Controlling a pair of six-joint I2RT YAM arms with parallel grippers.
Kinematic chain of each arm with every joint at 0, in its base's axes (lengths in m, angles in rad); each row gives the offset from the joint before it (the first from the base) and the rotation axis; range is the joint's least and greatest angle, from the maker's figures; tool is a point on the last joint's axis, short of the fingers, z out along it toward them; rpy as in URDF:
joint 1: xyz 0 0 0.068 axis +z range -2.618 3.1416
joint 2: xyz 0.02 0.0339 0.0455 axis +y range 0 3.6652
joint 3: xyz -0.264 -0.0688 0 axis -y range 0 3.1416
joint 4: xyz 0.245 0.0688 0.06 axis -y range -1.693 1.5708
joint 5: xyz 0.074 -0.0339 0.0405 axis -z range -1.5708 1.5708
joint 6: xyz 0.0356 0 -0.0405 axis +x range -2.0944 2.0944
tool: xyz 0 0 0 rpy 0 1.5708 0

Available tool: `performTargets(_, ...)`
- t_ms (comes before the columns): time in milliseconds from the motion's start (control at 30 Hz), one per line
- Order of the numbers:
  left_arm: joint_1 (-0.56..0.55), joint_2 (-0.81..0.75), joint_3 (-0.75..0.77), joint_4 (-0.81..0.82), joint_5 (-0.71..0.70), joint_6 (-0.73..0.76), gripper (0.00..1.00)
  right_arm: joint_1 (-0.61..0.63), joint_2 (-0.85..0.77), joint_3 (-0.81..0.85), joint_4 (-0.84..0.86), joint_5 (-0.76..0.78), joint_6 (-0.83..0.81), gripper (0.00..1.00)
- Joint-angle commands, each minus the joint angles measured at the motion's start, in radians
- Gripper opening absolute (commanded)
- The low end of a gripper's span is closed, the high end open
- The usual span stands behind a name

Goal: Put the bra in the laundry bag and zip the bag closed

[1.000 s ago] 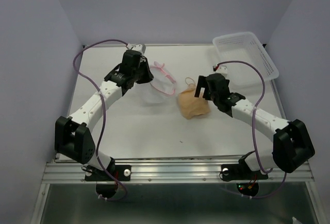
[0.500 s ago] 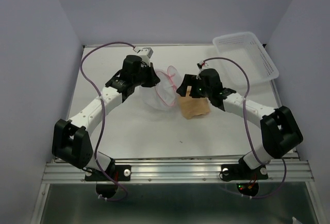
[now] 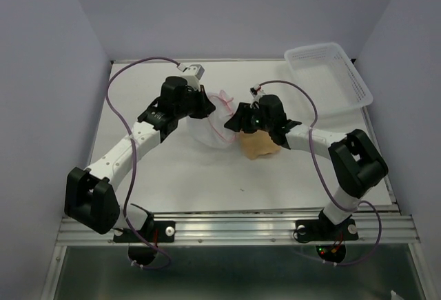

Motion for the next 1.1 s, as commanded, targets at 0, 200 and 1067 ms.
performTargets(0, -0.010, -0.052, -0.021, 0.065, 0.036, 0.007, 0.00, 0.012, 0.016, 0.018, 0.143, -0.027, 0.011, 0.51)
performTargets(200, -0.019, -0.087, -0.038, 0.068, 0.024, 0.009, 0.00, 0.012, 0.005, 0.021, 0.143, 0.081, -0.022, 0.22)
performTargets(1067, 0.041, 0.241, 0.196, -0.126, -0.355, -0.037, 0.00, 0.051, 0.025, 0.187, -0.225, 0.710, -0.153, 0.13)
